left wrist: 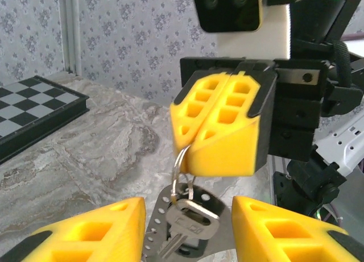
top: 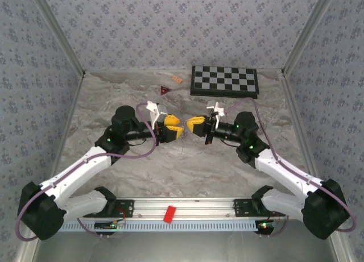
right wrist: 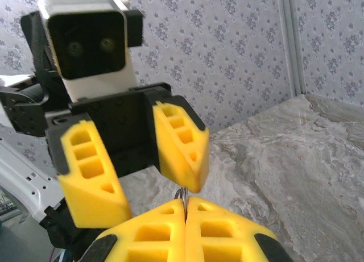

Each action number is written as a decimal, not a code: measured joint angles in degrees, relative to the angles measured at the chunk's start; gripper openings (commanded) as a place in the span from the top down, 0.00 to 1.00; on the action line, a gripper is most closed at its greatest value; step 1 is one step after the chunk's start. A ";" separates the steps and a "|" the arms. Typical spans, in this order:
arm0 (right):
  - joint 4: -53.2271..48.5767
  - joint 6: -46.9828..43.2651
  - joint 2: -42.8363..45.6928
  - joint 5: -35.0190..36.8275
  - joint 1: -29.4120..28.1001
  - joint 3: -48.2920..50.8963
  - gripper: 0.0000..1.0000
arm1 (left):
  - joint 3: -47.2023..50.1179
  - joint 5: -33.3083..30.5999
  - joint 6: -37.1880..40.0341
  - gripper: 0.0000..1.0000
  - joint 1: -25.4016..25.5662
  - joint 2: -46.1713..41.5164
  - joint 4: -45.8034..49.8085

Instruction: Put the keys on the keyring

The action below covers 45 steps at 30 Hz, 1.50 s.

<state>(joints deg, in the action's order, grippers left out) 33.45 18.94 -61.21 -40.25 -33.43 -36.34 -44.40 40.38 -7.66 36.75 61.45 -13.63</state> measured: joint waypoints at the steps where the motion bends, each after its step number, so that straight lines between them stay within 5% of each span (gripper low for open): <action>1: 0.48 0.26 0.00 0.00 -0.02 0.04 1.00 | 0.00 0.04 -0.02 0.57 0.00 0.22 -0.04; 12: 3.37 2.73 0.00 -0.02 -0.02 0.20 1.00 | 0.00 0.57 -1.03 0.65 0.00 2.08 -2.32; 24: 4.09 3.37 0.00 -0.02 -0.02 0.22 1.00 | 0.00 1.36 -1.40 0.89 0.00 3.61 -2.93; 40: 4.98 4.24 0.00 0.00 -0.02 0.87 1.00 | 0.00 4.02 -0.26 0.88 1.11 5.42 -1.40; 45: 5.49 4.42 0.00 0.00 -0.02 0.90 1.00 | -0.02 4.26 0.28 0.77 1.29 5.42 -0.90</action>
<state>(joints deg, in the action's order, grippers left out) 38.94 23.35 -61.21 -40.25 -33.45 -35.44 -44.42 44.64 -7.38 38.04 66.87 -14.52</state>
